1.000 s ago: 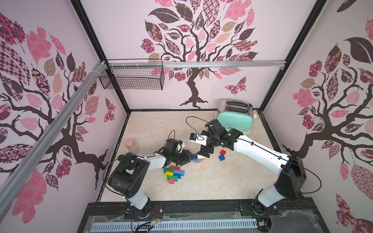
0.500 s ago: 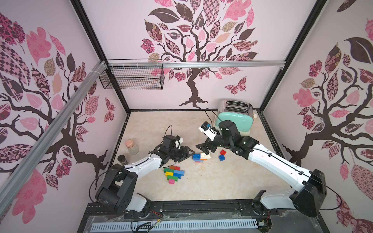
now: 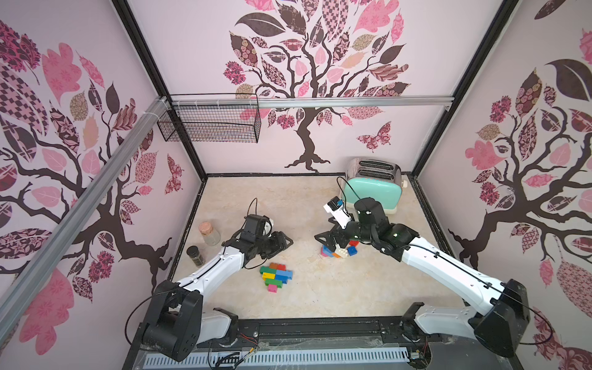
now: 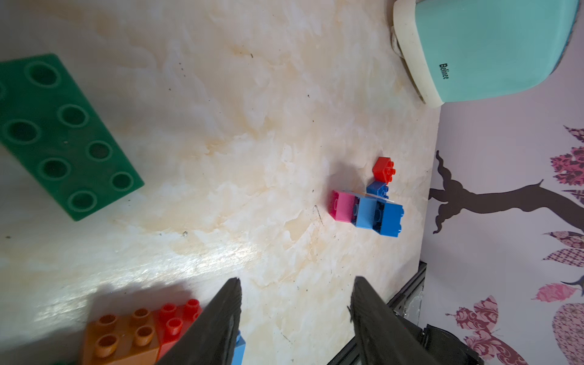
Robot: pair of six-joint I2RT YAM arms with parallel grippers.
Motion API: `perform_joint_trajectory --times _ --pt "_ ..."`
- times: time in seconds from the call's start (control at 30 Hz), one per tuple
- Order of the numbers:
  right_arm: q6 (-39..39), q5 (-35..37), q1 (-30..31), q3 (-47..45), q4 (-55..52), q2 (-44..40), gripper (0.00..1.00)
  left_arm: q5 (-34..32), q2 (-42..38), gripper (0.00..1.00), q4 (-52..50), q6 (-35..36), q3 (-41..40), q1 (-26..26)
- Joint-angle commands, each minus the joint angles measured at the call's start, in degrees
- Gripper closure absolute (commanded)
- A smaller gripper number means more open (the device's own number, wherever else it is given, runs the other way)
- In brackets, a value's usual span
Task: Assemble a heart with lego
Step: Adjust the lego brick at the center of the board.
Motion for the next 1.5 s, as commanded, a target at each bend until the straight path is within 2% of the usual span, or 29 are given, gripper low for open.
perform_joint_trajectory --times 0.0,0.13,0.27,0.47,0.57,0.63,0.73,0.77,0.9,1.13,1.47 --pt "1.98 1.95 -0.3 1.26 -1.3 0.31 0.01 -4.68 -1.42 0.41 -6.62 3.1 2.08 1.34" --pt "3.58 2.78 -0.35 -1.07 0.97 -1.14 0.01 -6.91 -1.59 0.41 -10.11 3.56 3.28 3.3" --pt "4.44 5.53 -1.97 -3.09 -0.36 -0.37 0.01 -3.18 0.08 0.41 -8.33 3.97 4.54 2.82" --pt "8.97 3.73 -7.39 -8.46 1.25 -2.35 0.01 -0.54 6.4 0.41 -4.55 2.99 9.6 -6.51" --pt "12.52 4.1 -9.31 -10.54 0.99 -3.39 0.01 1.93 10.28 0.41 0.13 0.98 11.24 -9.47" --pt "16.11 3.13 -11.14 -11.49 0.12 -3.43 0.06 2.64 13.13 0.41 0.73 1.05 13.72 -11.35" --pt "20.88 -2.25 -15.86 -14.76 1.0 -3.6 0.2 3.71 16.87 0.41 2.1 0.98 16.76 -13.47" --pt "21.26 -3.54 -16.88 -15.85 1.51 -3.69 0.22 3.86 18.19 0.41 2.09 1.14 17.61 -14.07" --pt "21.02 -2.73 -17.0 -17.54 0.92 -3.65 0.22 4.36 21.43 0.4 3.35 1.09 19.29 -15.26" --pt "27.42 -3.45 -16.99 -21.13 3.48 -2.12 0.21 3.65 26.86 0.41 1.56 2.77 23.49 -17.7" --pt "38.62 -10.14 -17.05 -29.8 17.12 -1.1 0.13 2.91 29.79 0.43 0.99 4.18 24.53 -17.79"
